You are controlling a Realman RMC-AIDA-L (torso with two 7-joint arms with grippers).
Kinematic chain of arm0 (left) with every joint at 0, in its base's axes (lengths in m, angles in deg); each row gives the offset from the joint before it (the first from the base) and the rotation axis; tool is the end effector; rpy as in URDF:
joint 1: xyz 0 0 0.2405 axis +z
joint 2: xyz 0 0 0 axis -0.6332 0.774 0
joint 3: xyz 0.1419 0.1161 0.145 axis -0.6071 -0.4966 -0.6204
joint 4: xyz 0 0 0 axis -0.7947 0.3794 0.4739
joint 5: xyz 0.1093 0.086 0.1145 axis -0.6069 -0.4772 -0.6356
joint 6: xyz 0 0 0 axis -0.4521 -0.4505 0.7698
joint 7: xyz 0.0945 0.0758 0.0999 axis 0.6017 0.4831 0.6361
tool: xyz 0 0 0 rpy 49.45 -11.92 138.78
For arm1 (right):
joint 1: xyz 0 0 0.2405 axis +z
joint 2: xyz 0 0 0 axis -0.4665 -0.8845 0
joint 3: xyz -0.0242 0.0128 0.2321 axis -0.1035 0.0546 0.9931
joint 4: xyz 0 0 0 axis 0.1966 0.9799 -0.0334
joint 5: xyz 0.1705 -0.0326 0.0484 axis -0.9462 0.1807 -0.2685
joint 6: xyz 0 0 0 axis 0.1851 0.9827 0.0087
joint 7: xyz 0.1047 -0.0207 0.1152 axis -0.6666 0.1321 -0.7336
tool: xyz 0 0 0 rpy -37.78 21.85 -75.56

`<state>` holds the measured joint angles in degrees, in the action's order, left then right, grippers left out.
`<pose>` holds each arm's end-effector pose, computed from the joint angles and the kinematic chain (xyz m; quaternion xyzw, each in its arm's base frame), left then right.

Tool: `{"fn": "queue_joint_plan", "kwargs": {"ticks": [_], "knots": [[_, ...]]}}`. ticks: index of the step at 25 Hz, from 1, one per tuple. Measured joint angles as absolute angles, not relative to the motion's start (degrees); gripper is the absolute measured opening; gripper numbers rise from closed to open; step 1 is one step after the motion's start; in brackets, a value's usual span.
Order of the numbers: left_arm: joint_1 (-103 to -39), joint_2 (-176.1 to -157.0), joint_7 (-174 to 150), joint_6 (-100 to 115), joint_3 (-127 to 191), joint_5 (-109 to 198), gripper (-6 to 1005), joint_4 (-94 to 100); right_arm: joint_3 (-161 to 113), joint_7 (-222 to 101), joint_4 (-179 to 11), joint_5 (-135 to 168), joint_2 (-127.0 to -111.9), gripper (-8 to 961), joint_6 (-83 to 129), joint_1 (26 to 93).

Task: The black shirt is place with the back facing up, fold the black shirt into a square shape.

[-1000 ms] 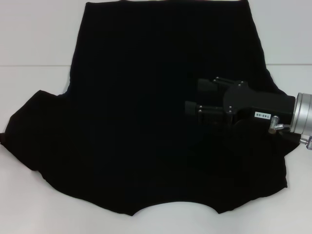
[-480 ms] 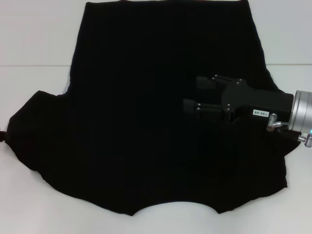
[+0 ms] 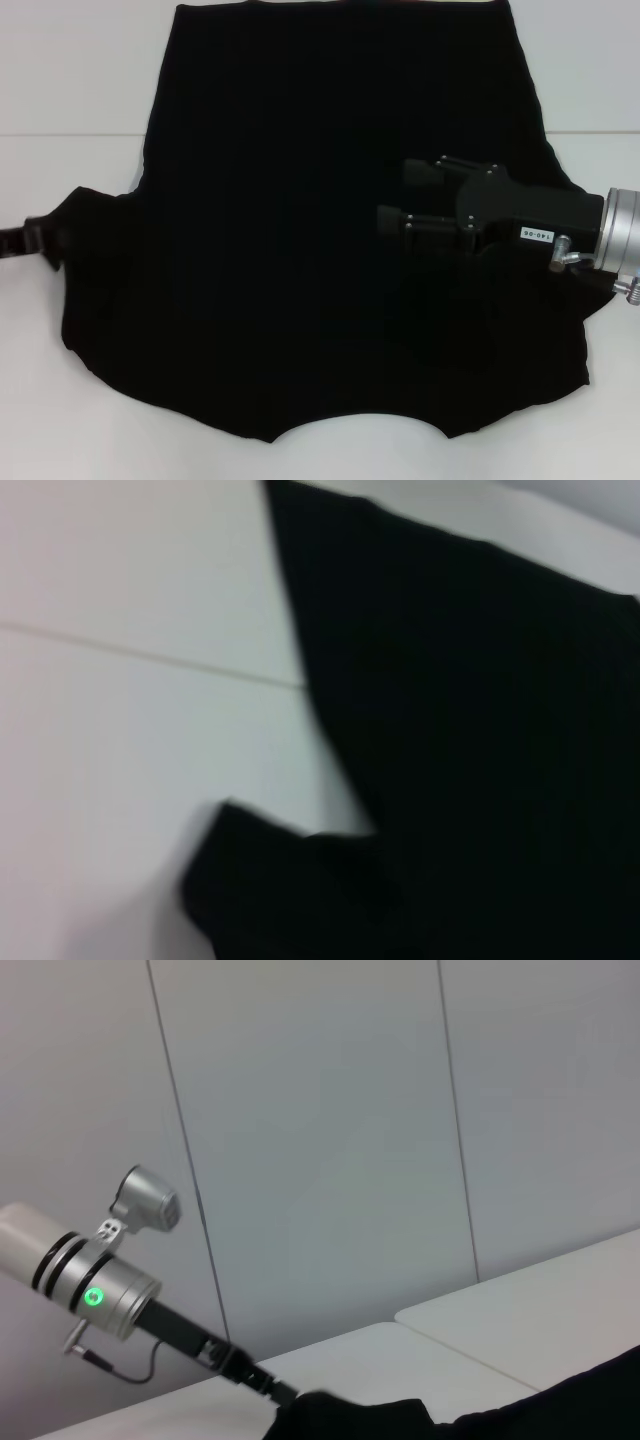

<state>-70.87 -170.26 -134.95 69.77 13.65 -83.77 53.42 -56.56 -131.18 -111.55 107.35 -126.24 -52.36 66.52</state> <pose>-0.3071 0.3441 0.0757 -0.7508 -0.5476 -0.1396 0.3420 0.1707 0.3394 -0.0085 -0.9232 0.1608 0.3140 0.1522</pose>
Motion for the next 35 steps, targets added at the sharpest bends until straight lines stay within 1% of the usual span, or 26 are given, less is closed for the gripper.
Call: {"fn": "queue_joint_plan", "kwargs": {"ticks": [4,9,10,14,23,26,28,32,33,35], "knots": [[-73.5,-170.52,-133.6,71.5,12.5,-82.6,20,52.6,-56.6,-131.2,-111.6,106.7,-126.07,878,-52.4,66.1],[-75.4,-172.83,-131.1,74.2,6.2,-78.7,29,52.2,-56.6,-131.1,-111.4,106.5,-125.92,877,-52.3,65.8],[-75.4,-172.83,-131.1,74.2,6.2,-78.7,31,52.2,-56.6,-131.1,-111.4,106.4,-125.91,877,-52.3,65.7],[-75.6,-173.83,-128.7,74.6,2.3,-75.2,38,49.7,-56.6,-130.9,-111.3,106.2,-125.89,877,-52.2,65.5],[-78.2,-174.47,-123.7,72.6,0.0,-74.5,55,42.6,-56.6,-131.1,-111.7,106.2,-125.62,878,-52.0,65.9],[-78.2,-175.12,-122.4,71.3,-0.4,-74.4,116,42.9,-56.6,-131.3,-111.7,106.1,-125.58,878,-51.9,66.3],[-78.1,-175.16,-121.9,70.2,-0.3,-74.4,156,43.3,-56.6,-132.0,-111.8,106.1,-125.56,878,-51.8,66.5],[-77.4,-174.63,-122.5,65.7,0.2,-74.3,237,43.4,-56.6,-134.4,-111.9,106.0,-125.39,878,-51.5,66.8],[-76.6,-174.17,-124.9,61.8,0.3,-74.9,257,43.3,-56.5,-134.8,-112.0,106.0,-125.36,878,-51.4,66.8],[-76.2,-173.89,-127.0,60.3,0.4,-75.4,322,43.3,-56.2,-135.3,-112.0,105.9,-125.33,878,-51.4,66.8]]}}
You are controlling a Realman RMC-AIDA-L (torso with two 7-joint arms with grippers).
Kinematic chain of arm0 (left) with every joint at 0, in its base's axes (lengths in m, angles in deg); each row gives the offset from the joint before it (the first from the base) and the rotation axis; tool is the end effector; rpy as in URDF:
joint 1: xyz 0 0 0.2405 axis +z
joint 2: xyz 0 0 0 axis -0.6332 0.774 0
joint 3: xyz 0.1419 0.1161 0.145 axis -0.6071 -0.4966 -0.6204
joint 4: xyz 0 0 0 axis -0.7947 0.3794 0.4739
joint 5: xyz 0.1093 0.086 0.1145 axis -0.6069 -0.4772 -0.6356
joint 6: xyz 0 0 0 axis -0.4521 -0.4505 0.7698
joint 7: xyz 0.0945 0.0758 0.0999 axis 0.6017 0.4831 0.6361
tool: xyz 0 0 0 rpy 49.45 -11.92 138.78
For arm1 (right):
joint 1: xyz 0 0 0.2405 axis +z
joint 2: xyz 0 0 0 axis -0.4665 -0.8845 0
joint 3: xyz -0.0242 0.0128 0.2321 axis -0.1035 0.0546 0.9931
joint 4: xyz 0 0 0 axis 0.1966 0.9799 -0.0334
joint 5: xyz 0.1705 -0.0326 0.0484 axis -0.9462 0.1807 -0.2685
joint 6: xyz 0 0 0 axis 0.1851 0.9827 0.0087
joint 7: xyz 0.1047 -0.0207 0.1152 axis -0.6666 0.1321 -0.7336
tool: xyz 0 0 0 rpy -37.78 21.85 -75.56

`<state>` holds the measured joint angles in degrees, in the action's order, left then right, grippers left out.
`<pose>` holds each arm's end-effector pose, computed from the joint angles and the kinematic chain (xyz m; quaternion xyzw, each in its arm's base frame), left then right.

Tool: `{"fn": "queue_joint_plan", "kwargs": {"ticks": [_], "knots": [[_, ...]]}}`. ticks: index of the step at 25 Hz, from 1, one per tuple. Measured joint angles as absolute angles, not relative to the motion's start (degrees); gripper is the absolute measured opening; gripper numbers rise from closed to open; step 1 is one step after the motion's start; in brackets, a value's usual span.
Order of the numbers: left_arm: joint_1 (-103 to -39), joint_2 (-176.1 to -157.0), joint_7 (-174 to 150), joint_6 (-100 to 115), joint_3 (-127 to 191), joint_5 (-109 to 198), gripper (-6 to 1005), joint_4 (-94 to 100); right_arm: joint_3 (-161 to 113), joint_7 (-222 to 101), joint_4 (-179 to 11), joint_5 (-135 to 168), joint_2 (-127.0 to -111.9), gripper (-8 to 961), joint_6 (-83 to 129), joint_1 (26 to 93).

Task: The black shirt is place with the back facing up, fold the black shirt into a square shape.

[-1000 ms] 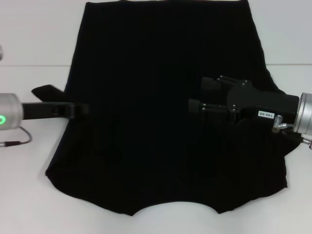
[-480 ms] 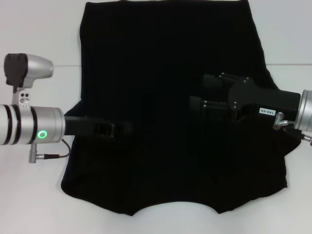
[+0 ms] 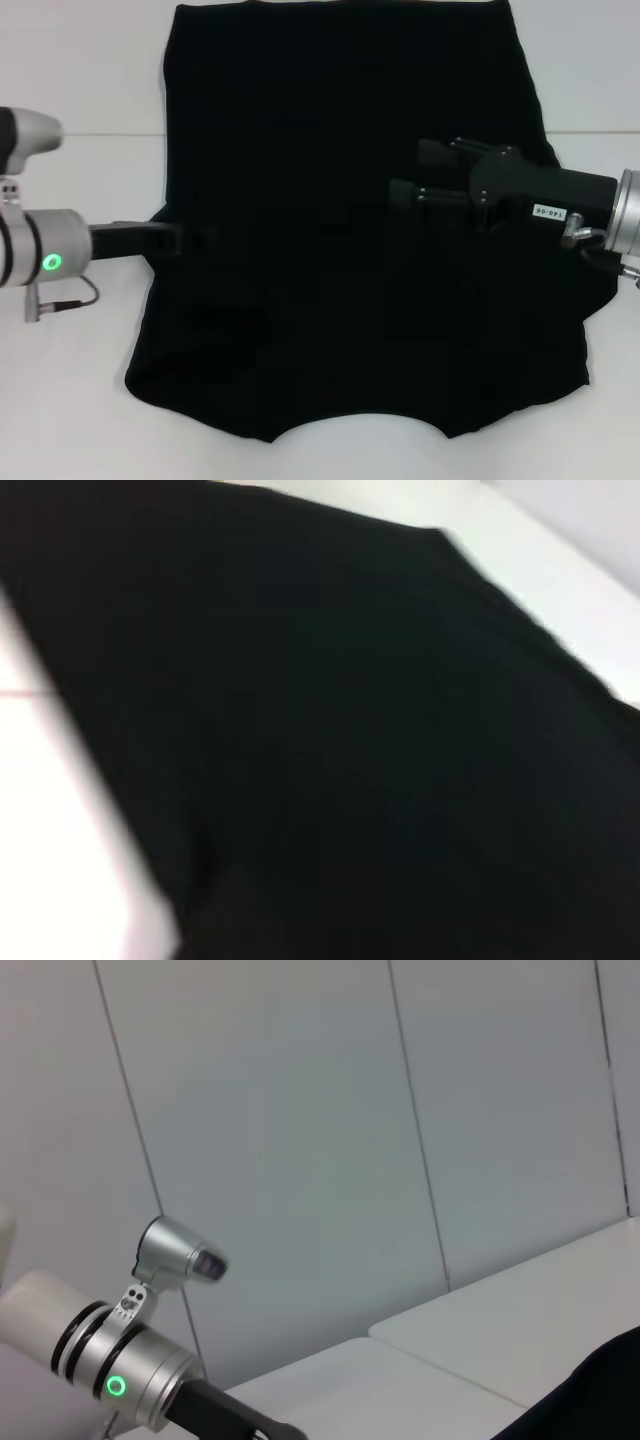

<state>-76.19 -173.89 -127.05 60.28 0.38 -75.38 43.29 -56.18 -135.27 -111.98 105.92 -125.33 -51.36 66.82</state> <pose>-0.2517 0.3688 -0.0003 -0.8258 -0.4685 -0.1401 0.2810 0.1709 0.3479 0.0018 -0.9126 0.1900 0.3237 0.1619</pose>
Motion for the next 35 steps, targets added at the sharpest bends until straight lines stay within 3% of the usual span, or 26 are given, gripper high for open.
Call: {"fn": "queue_joint_plan", "kwargs": {"ticks": [4,7,13,18,29,35], "knots": [[-75.5,-173.25,-132.2,59.0,1.9,-76.3,453,43.3,-55.6,-135.5,-112.0,105.9,-125.3,878,-51.2,66.8],[-75.5,-173.15,-134.4,58.2,2.5,-77.3,696,43.3,-55.5,-135.5,-112.0,105.9,-125.29,878,-51.2,66.8],[-75.9,-173.12,-138.6,55.0,2.1,-80.6,890,42.9,-55.3,-135.3,-112.0,105.9,-125.28,877,-51.2,66.6],[-76.1,-173.26,-139.6,53.2,1.9,-81.4,968,41.6,-55.2,-135.1,-112.0,105.9,-125.32,877,-51.2,66.3],[-77.1,-173.35,-139.3,52.9,1.1,-81.6,969,39.5,-55.2,-135.1,-112.0,106.0,-125.39,877,-51.2,66.3],[-77.5,-173.48,-138.7,52.5,1.1,-81.5,897,39.7,-55.2,-135.3,-112.0,106.0,-125.31,877,-51.3,66.3]]}}
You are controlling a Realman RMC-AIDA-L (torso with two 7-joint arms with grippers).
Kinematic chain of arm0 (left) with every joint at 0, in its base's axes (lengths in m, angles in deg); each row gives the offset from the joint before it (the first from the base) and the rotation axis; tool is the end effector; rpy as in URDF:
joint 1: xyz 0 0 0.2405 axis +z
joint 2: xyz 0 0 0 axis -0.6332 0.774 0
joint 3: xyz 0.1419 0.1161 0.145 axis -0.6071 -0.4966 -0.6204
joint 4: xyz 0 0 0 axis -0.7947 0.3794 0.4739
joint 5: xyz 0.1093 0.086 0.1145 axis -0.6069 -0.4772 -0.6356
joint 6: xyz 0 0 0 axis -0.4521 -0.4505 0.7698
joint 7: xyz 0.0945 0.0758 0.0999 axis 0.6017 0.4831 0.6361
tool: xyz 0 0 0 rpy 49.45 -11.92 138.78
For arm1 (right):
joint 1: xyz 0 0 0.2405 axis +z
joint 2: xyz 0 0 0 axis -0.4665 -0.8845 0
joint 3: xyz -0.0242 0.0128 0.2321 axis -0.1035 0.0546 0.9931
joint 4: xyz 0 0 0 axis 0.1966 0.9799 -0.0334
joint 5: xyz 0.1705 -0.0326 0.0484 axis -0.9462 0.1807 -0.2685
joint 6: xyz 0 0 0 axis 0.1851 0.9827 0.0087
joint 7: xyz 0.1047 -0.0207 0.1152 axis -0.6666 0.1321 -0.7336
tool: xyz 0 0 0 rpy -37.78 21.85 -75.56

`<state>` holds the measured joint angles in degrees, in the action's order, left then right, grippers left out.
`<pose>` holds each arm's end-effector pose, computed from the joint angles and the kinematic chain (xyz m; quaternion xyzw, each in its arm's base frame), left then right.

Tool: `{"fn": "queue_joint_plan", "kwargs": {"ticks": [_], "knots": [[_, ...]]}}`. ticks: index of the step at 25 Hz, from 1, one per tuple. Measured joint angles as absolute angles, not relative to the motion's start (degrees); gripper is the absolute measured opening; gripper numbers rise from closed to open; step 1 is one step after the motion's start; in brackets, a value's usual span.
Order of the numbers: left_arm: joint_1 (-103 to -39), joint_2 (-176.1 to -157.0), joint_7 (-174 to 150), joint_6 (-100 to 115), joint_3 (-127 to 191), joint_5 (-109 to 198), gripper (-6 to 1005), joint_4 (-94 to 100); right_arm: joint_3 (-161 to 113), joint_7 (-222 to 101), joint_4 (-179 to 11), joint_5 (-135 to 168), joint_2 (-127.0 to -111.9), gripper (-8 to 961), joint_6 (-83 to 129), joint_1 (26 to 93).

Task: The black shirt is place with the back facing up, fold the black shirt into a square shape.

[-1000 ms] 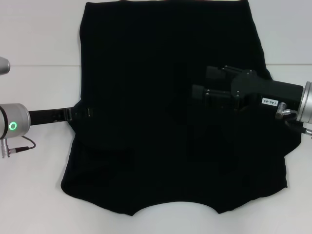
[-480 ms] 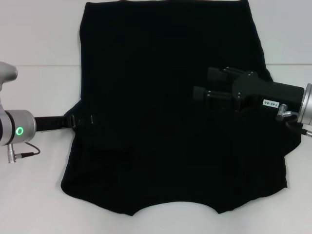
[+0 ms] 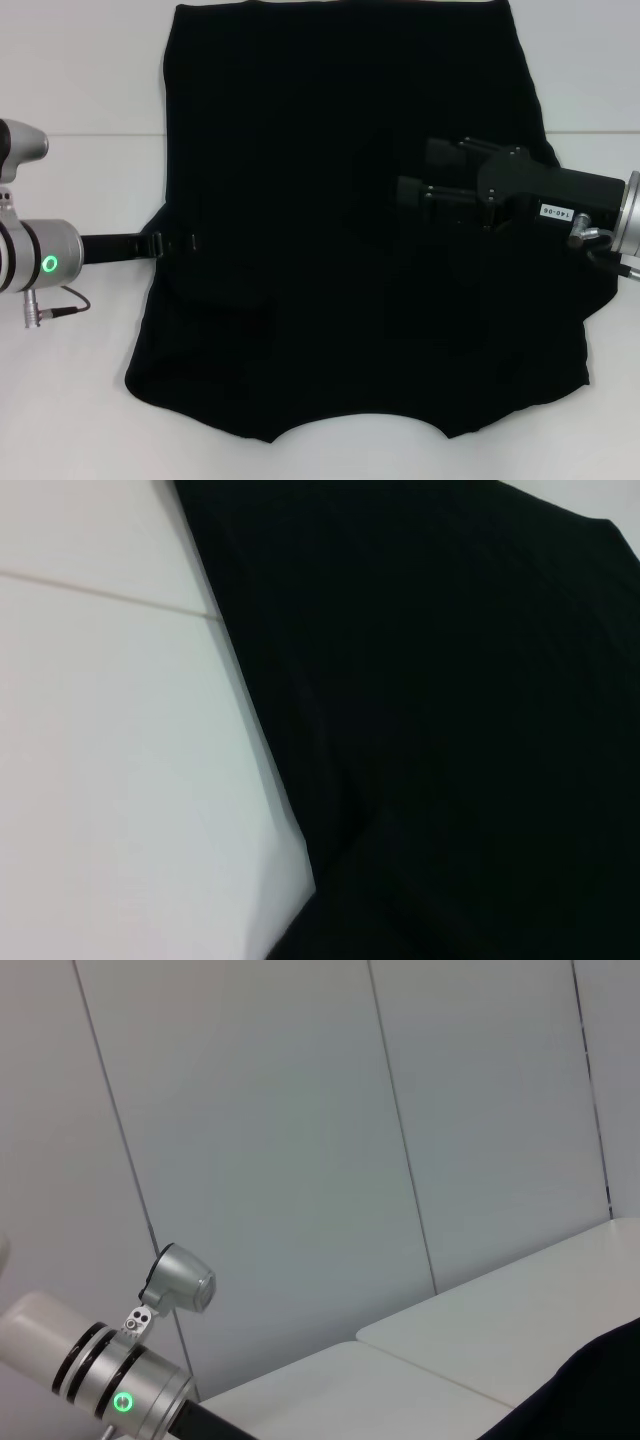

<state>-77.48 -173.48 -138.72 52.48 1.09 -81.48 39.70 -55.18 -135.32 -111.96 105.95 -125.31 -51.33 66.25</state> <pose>-0.2733 0.3743 -0.0020 -0.7641 -0.5502 -0.1185 0.3152 0.1752 0.3476 0.0044 -0.9083 0.1978 0.3274 0.1694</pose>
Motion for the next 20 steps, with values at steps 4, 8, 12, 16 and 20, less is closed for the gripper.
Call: {"fn": "queue_joint_plan", "kwargs": {"ticks": [4,8,12,16,20], "knots": [[-77.6,-173.44,-137.0,51.4,1.2,-81.1,809,39.7,-55.2,-135.3,-112.0,106.0,-125.29,878,-51.3,66.2],[-77.9,-173.41,-136.3,50.6,1.1,-81.2,680,39.3,-55.1,-135.3,-112.0,106.0,-125.28,878,-51.3,66.2],[-78.2,-173.29,-135.9,50.4,1.0,-81.4,583,39.0,-55.1,-135.3,-112.0,106.0,-125.28,878,-51.2,66.2],[-78.2,-173.2,-135.7,50.4,1.0,-81.4,485,39.1,-55.0,-135.3,-112.0,106.0,-125.28,878,-51.2,66.1],[-78.3,-173.09,-135.4,50.4,1.0,-81.5,370,39.0,-55.0,-135.3,-112.0,105.9,-125.28,878,-51.1,66.2]]}}
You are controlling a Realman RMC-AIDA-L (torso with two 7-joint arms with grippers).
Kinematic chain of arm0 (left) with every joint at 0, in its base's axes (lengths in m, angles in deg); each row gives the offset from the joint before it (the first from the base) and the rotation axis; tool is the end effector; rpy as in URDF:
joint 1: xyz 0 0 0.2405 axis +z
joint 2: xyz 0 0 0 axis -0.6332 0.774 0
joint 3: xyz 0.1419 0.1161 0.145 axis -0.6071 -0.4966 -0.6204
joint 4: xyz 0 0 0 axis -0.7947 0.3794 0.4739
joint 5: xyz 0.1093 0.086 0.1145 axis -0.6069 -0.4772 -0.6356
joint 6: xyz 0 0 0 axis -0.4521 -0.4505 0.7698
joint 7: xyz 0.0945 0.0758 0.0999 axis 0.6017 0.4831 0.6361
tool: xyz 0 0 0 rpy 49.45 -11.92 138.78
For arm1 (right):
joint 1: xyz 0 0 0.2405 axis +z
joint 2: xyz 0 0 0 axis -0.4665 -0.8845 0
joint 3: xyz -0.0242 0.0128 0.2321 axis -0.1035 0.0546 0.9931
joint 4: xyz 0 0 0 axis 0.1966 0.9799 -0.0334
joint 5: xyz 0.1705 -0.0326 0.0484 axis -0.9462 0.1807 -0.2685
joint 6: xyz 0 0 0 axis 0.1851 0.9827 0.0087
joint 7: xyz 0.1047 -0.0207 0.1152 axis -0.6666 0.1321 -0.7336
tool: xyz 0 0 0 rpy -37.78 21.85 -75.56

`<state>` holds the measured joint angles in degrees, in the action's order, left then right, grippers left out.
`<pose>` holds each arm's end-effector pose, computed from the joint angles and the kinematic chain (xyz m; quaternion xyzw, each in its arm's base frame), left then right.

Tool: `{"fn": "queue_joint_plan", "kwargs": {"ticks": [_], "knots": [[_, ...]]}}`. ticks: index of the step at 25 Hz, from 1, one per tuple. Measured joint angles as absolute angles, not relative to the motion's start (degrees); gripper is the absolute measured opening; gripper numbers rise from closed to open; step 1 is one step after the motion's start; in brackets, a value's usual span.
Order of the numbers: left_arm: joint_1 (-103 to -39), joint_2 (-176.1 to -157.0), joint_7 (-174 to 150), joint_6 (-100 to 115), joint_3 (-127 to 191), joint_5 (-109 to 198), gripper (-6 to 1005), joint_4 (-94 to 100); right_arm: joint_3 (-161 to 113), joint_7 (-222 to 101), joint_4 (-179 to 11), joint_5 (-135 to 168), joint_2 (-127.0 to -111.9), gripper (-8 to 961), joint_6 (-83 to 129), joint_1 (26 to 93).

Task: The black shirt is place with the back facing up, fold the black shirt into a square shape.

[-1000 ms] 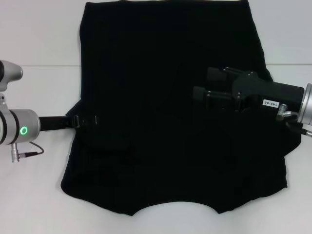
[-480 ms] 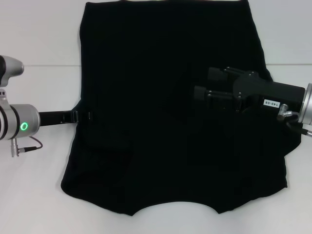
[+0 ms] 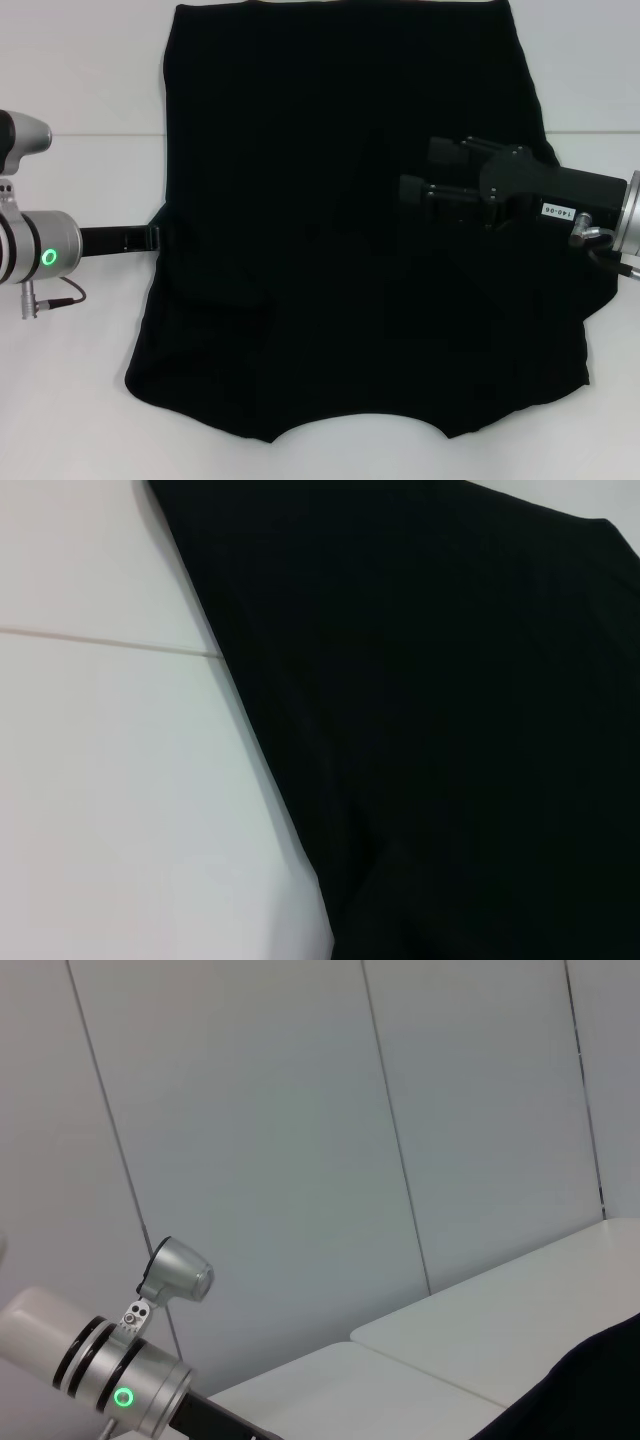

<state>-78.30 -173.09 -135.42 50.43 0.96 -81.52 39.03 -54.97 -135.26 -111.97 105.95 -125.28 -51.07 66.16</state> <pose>-0.2728 0.3809 0.0014 -0.7774 -0.5227 -0.1085 0.3328 0.1764 0.3483 0.0051 -0.9074 0.1992 0.3271 0.1732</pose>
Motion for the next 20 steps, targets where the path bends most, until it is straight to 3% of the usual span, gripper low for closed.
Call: {"fn": "queue_joint_plan", "kwargs": {"ticks": [9,20], "knots": [[-80.7,-172.84,-135.5,51.0,-0.9,-81.2,2,38.9,-54.9,-134.9,-112.0,105.9,-125.44,878,-50.9,65.8],[-85.6,-174.58,-135.9,51.1,-5.6,-81.0,2,38.9,-54.3,-134.8,-112.0,105.9,-125.49,878,-50.9,65.0]]}}
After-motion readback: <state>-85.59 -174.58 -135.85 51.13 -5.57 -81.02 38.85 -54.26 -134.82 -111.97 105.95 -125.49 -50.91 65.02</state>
